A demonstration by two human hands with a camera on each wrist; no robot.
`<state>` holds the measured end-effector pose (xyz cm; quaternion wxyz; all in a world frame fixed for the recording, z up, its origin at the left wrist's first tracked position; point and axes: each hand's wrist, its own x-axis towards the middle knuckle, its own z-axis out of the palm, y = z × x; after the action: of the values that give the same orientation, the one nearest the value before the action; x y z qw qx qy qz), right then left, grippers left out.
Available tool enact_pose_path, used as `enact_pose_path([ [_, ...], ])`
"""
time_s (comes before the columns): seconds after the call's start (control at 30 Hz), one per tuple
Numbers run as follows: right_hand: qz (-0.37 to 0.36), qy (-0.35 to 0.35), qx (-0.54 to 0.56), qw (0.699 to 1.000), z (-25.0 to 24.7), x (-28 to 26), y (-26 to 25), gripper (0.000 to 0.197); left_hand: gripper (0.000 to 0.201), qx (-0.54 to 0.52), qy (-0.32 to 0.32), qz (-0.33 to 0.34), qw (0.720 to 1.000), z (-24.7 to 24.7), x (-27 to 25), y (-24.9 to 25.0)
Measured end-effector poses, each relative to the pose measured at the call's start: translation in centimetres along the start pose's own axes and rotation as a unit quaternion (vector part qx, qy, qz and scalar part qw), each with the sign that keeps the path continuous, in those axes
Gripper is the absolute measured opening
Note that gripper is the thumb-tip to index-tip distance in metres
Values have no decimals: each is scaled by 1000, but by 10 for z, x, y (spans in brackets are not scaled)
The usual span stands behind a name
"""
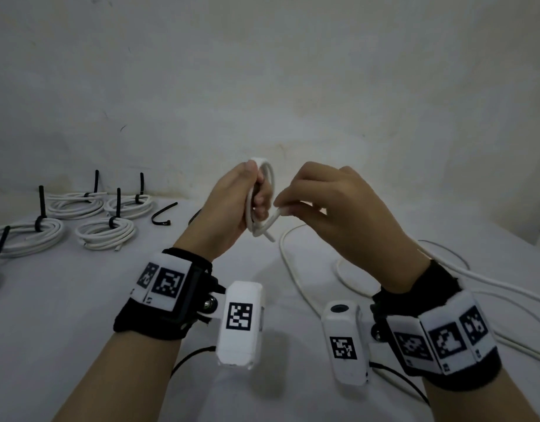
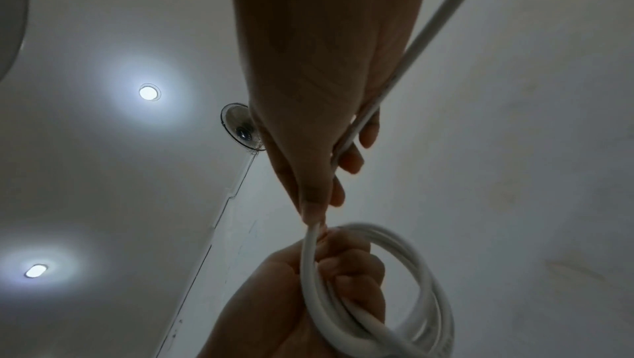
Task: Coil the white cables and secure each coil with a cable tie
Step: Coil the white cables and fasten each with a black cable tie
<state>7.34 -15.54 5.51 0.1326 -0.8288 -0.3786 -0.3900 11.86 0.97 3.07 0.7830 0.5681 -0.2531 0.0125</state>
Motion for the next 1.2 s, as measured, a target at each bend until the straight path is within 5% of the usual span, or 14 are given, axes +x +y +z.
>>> enact_pose_path([
  [0.13, 51, 49, 12, 997, 0, -2, 10, 16, 35, 62, -63, -23, 996, 15, -7, -3],
  [0.27, 90, 97, 32, 991, 4, -4, 15, 29, 42, 6, -91, -65, 994, 22, -7, -3],
  [0.57, 73, 202, -41, 976, 15, -12, 27, 37, 36, -47, -96, -115, 988, 26, -11, 3],
  [0.73, 90, 136, 98, 982, 23, -11, 26, 29, 27, -86, -85, -108, 987, 23, -11, 3],
  [0.87, 111, 41, 141, 983, 23, -14, 30, 43, 27, -87, -77, -99, 988, 24, -12, 3],
  [1.0, 114, 30, 129, 984, 26, -14, 35, 46, 42, 34, -39, -65, 997, 23, -9, 1],
  [1.1, 87, 30, 122, 988, 26, -13, 35, 44, 21, 162, -6, -27, 986, 14, -7, 2],
  [1.2, 82, 26, 125, 988, 27, -14, 38, 45, 23, 207, -1, -31, 978, 11, -6, -2],
])
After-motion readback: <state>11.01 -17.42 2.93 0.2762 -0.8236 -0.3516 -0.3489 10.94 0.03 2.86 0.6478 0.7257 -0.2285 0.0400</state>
